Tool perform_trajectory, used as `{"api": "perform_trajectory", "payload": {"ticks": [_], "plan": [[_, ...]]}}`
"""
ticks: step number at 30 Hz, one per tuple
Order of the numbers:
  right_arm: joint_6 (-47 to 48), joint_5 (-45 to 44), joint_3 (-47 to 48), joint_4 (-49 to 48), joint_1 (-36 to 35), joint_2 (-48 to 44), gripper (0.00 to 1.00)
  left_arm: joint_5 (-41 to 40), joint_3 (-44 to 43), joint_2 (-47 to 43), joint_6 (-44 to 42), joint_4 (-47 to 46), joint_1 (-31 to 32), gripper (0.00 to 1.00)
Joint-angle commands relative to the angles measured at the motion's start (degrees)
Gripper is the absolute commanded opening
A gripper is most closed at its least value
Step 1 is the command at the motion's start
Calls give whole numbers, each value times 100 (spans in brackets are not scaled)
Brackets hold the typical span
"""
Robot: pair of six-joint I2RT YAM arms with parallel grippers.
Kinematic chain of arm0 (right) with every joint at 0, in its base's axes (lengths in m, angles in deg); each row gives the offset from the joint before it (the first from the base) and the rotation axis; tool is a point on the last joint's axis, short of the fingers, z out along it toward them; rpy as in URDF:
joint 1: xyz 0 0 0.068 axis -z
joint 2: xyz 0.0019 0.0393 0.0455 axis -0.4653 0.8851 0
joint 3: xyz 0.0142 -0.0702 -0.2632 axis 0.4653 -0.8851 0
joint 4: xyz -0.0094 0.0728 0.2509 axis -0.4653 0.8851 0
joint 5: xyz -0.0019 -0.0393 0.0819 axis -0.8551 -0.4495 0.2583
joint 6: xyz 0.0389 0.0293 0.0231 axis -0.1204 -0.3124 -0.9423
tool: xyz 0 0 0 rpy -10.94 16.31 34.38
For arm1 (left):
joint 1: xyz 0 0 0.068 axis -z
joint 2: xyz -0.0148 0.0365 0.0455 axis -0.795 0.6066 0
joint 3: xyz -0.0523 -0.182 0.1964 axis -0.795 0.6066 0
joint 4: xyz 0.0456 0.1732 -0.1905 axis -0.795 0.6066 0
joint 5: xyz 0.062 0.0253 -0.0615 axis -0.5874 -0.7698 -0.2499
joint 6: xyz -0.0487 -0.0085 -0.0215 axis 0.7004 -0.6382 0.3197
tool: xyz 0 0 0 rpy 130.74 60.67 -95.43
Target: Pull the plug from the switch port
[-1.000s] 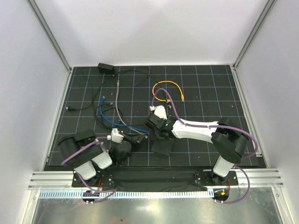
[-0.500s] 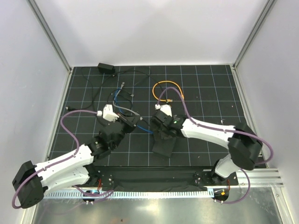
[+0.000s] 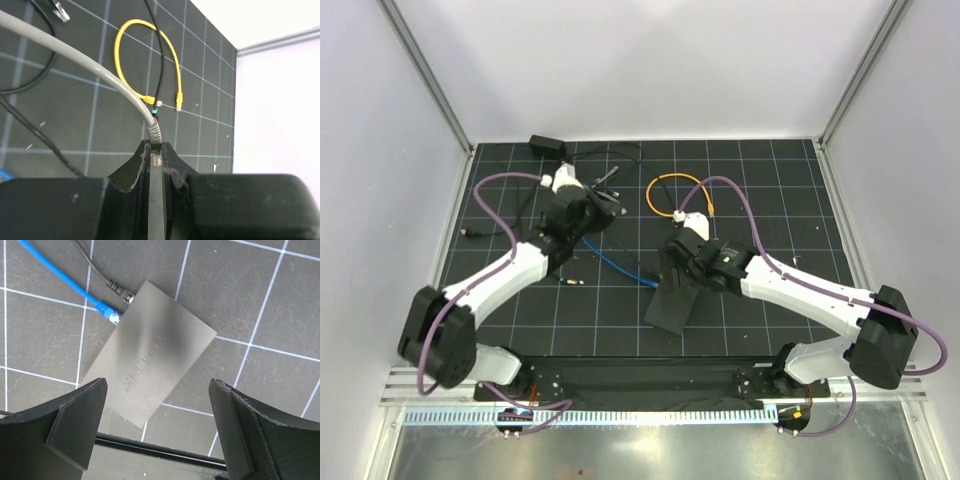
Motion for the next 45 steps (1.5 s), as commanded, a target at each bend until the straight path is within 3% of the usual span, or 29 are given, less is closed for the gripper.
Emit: {"api": "perform_trajectory", "payload": {"ticks": [1,9,16,24,28,34,37,40,45], "plan": [[-77,-208,76,239,43,-342,91,1034,-593,568,-142,-236,-239,0],[-95,-269,-55,318,70,-554,92,2186,-1632,2377,236,-314,-898,0],[-103,-216,-126,274,70,-527,92,2398,-2036,3109,211,-228,-1355,1],[-103,-155,-205,195,70,-449,92,2522,-1940,3531,307,-201,-1813,27],[-95,-120,-266,134,79,-396,92,2478,-1764,3190,229,-202,-1910,46],[-77,-67,-328,-42,87,-229,92,2355,-974,2092,-79,-70,-1883,50],[-51,-14,-310,-174,123,-27,92,2179,-359,1275,-141,-34,-1787,65],[-16,117,-231,-288,184,193,93,1951,106,536,-334,368,-1760,70],[81,197,-108,-429,246,448,93,1705,661,-579,-492,906,-1769,71]]}}
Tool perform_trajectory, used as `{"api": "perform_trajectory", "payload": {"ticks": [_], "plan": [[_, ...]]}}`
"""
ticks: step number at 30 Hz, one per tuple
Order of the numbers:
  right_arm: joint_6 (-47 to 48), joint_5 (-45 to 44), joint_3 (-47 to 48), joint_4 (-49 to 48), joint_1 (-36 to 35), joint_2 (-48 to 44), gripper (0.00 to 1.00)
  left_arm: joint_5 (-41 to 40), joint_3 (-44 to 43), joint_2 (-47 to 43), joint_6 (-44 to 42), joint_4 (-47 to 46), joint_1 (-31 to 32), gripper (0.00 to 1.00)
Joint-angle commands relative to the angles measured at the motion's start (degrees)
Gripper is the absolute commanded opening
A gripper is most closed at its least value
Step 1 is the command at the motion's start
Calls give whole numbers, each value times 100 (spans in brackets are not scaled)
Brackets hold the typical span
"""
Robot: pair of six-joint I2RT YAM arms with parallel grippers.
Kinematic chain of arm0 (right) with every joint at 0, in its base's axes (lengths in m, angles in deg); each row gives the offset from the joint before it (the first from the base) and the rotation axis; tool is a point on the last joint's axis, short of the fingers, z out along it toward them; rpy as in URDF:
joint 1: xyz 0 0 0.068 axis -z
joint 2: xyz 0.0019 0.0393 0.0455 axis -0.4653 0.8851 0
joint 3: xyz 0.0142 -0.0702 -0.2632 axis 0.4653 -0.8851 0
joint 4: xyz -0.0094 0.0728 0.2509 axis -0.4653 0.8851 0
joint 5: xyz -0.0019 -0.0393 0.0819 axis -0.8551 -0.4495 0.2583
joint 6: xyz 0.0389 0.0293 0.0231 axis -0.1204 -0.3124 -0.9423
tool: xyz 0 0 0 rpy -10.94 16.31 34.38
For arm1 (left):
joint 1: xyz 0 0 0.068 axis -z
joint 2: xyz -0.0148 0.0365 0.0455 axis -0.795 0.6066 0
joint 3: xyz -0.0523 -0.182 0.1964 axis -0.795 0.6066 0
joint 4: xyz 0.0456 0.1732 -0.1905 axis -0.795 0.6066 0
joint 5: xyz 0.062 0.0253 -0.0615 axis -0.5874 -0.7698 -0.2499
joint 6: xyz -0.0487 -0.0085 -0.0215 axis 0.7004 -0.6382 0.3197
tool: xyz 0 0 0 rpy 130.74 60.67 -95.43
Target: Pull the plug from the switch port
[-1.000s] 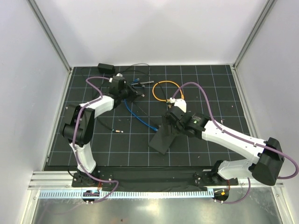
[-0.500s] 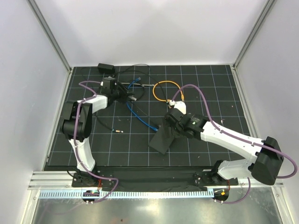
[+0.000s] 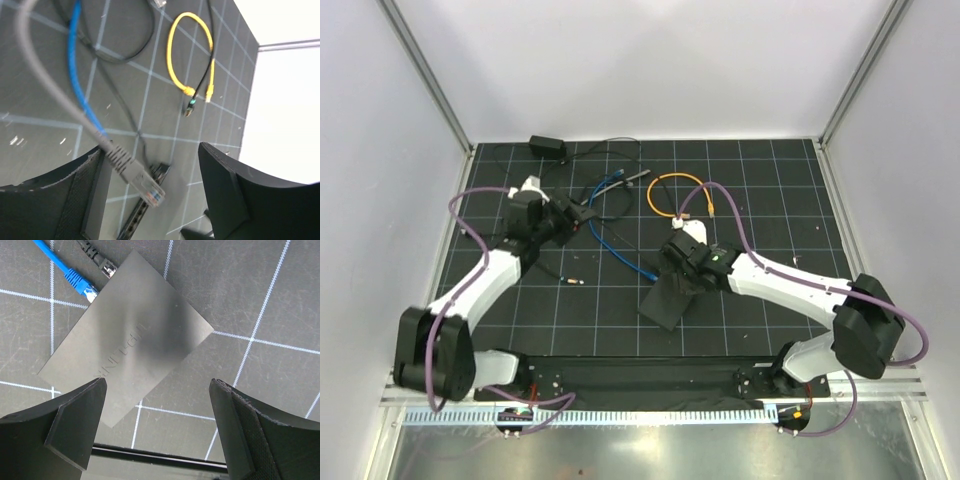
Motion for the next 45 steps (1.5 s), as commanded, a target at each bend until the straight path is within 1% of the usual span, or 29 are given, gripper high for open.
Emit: {"api": "perform_trajectory", "payload": {"ticks": [1,3,4,7,8,9,11,12,13,14,15,17,18,20,21,22,23,24,25,26,27,29,31,32,35,38,40,43,45], "plan": [[96,74,220,-252,71,83,93,-258,364,-656,-248,513,-1,70],[105,74,246,-305,88,118,92,-197,689,-893,-125,557,34,66],[96,74,255,-322,115,145,92,-145,786,-1077,-73,557,61,60],[9,92,351,-349,176,259,92,-249,1269,-1455,164,513,376,49],[-18,57,386,-340,176,285,92,-406,1549,-1779,400,435,516,47],[-53,48,456,-349,194,312,92,-564,1708,-1956,568,408,814,45],[-88,66,527,-366,194,408,92,-1072,1981,-2595,954,381,1219,42],[-97,74,606,-366,203,452,91,-1154,2209,-2852,1035,407,1491,40],[-97,66,650,-366,203,479,91,-1320,2281,-3080,1096,460,1563,40],[-88,83,685,-340,211,522,92,-1391,2360,-3570,1149,547,1598,39],[-88,83,720,-340,203,531,91,-1453,2439,-3784,1228,670,1608,36],[-97,75,712,-366,211,549,91,-1576,2466,-4188,1238,794,1625,37],[-97,74,703,-384,212,549,92,-1568,2448,-4190,1159,812,1634,39],[-176,66,695,-393,212,584,91,-1446,2291,-3963,1088,768,1625,41],[-211,66,703,-410,220,619,91,-1288,2220,-3474,1053,620,1625,43],[-263,127,703,-454,220,637,91,-886,2107,-3165,1036,288,1625,43],[-351,119,721,-454,220,654,91,-674,2018,-2866,1044,111,1625,43],[-413,136,730,-463,212,698,90,-506,1965,-2193,1044,13,1625,41],[-474,127,730,-498,220,716,89,-270,1921,-1925,1079,-258,1634,39],[-597,119,738,-515,229,742,88,-241,1947,-1653,1123,-809,1686,38],[-650,101,747,-524,229,786,87,-232,1999,-1293,1167,-1145,1730,36],[-790,57,747,-560,238,830,84,-390,2088,-922,1299,-1918,1905,36],[-870,-4,730,-621,247,857,81,-417,2062,-388,1412,-2324,2020,38],[-897,-22,695,-630,264,874,81,-451,2001,-228,1457,-2656,2203,40],[-932,-92,651,-647,308,936,78,-766,1834,361,1510,-2966,2521,47],[-888,-93,546,-709,387,971,75,-969,1798,950,1711,-3283,2811,47],[-818,-58,475,-814,449,971,75,-1040,1877,1231,1756,-3862,2934,47],[-678,118,326,-998,563,1006,74,-1102,1842,1776,1879,-4397,3005,47],[-625,110,308,-1008,607,1085,74,-1155,1842,2058,2036,-4619,3040,44]]}}
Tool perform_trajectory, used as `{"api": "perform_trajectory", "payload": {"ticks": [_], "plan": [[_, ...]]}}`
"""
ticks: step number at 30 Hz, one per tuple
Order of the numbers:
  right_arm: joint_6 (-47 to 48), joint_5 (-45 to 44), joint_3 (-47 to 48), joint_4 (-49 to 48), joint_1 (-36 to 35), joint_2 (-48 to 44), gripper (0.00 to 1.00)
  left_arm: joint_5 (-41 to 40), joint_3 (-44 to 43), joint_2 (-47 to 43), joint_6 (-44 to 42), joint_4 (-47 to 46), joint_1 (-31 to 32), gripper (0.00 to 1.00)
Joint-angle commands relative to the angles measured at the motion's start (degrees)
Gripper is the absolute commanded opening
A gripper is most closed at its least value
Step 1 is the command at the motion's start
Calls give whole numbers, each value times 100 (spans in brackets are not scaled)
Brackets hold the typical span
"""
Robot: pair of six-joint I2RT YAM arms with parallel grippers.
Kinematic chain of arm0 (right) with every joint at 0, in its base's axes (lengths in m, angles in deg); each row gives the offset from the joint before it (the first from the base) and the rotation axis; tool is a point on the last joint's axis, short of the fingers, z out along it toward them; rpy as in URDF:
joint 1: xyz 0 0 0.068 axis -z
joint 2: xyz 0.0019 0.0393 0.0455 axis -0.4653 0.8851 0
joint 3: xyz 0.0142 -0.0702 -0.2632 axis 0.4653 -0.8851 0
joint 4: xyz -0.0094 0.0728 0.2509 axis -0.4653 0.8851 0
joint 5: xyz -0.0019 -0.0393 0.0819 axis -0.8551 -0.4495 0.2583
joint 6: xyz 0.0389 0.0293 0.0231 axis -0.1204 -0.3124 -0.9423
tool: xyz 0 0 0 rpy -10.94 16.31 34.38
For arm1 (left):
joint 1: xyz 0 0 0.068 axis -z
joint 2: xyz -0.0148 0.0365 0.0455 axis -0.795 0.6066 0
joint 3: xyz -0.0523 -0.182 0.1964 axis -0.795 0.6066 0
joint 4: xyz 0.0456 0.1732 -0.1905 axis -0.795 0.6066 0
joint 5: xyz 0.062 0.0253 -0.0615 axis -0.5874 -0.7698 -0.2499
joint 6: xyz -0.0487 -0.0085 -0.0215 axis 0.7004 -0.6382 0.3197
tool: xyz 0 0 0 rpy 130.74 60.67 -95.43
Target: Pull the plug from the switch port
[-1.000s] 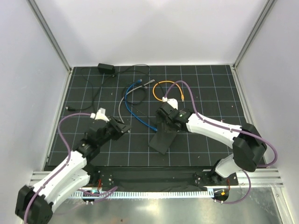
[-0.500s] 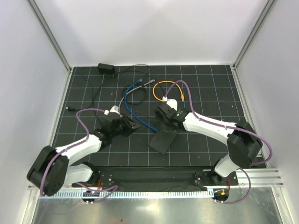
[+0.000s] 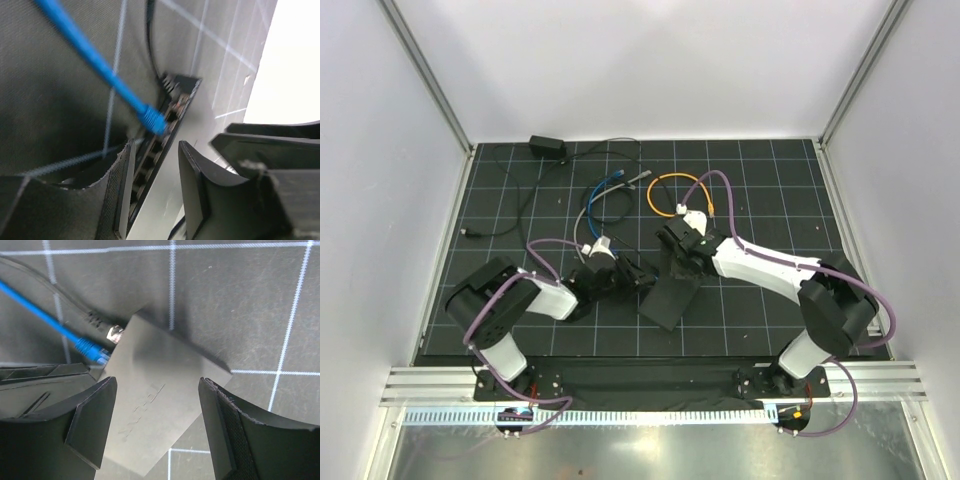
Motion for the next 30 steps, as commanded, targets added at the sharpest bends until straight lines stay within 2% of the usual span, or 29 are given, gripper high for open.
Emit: {"api": "perform_trajectory", "payload": {"ticks": [1,3,8,15,25,30], "plan": [[162,-13,-46,-282,78,119,74,-317,-97,306,278,-1205,100,43],[206,13,-64,-291,148,198,73,-598,-106,402,374,-1216,144,41],[268,110,-108,-432,227,295,73,-1196,-9,271,550,-875,373,41],[251,304,-108,-537,228,506,72,-1320,-273,315,717,-92,487,41],[268,330,-152,-572,228,515,71,-1364,-299,596,1069,-91,531,35],[294,391,-143,-572,228,568,71,-1346,-334,763,1025,-108,540,35]]}}
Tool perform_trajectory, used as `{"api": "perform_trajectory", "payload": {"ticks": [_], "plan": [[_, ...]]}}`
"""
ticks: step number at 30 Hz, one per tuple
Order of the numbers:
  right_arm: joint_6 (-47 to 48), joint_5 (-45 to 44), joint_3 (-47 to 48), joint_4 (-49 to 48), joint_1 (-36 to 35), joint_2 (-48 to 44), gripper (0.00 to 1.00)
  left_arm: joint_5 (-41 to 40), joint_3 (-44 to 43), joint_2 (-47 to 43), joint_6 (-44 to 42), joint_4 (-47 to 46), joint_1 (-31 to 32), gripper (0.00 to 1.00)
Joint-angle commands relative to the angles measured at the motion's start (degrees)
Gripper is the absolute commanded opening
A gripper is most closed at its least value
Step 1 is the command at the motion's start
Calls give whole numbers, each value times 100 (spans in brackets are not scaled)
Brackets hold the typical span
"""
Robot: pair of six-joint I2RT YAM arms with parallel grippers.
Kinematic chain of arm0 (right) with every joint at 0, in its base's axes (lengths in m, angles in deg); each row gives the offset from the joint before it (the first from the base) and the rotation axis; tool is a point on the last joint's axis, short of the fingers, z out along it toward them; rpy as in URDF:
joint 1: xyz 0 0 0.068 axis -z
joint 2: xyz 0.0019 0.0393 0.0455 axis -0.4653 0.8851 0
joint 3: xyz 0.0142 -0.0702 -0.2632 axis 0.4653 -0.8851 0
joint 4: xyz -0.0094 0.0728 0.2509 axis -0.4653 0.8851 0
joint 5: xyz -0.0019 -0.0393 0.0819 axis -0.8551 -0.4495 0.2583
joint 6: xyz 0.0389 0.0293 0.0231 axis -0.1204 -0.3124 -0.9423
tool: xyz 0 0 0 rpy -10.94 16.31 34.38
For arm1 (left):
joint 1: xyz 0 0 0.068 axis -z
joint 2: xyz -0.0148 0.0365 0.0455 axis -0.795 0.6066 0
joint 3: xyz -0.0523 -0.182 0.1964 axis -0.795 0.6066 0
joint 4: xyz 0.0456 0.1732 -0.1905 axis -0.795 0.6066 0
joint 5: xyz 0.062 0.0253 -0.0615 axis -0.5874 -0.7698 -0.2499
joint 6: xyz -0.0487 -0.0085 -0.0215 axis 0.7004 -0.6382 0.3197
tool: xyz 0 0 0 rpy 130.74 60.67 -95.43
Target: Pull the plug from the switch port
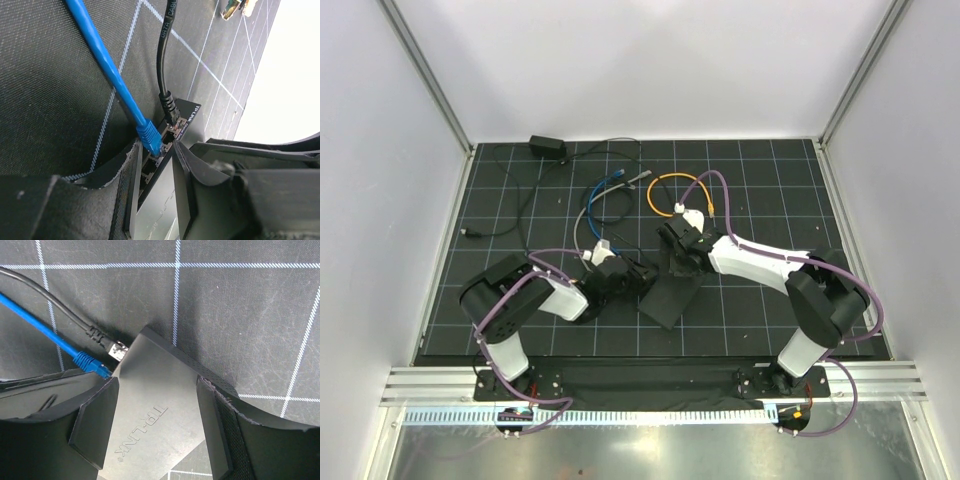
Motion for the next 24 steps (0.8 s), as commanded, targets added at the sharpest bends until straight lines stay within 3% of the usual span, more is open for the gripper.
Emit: {"api": "perform_trajectory", "payload": {"ticks": [1,7,15,21,24], "plan": [[19,169,-62,-48,2,200,71,-125,-83,245,-50,228,46,35],[54,195,-45,-22,2,218,70,-213,49,420,20,18,55,25],[133,160,131,75,3,385,72,-326,215,632,204,-245,186,24],[204,239,342,93,2,561,73,-380,734,1071,696,-1098,292,24],[177,248,351,145,-15,561,73,-450,866,1290,732,-1572,301,19]]}}
